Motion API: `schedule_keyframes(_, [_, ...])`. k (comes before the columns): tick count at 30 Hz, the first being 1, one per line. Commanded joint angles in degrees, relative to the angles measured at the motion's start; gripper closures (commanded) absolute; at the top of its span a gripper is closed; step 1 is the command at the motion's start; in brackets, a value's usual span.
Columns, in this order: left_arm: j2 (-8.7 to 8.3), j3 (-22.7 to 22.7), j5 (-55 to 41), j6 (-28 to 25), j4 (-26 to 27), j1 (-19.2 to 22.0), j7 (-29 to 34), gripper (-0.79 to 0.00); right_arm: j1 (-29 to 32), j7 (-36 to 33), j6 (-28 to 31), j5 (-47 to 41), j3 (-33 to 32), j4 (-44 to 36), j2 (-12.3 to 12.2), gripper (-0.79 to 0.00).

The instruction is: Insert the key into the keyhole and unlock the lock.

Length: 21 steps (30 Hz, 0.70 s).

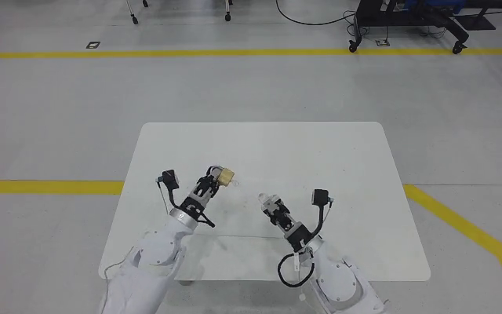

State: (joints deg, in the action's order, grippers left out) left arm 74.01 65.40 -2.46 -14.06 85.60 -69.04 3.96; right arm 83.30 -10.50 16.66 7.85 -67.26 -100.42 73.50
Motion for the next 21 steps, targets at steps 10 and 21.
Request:
schedule_keyframes(10, [1.00, -1.52, -8.15, -5.07, 1.88, -2.63, 1.79, 0.000, -1.61, -22.34, 32.47, -19.69, 0.58, 5.15, -1.41, 0.000])
schedule_keyframes(21, [1.19, 0.37, -36.96, 6.91, -3.09, 0.25, 25.37, 0.000, -8.29, -35.96, 30.93, -32.58, 1.52, 12.72, -2.68, 0.000])
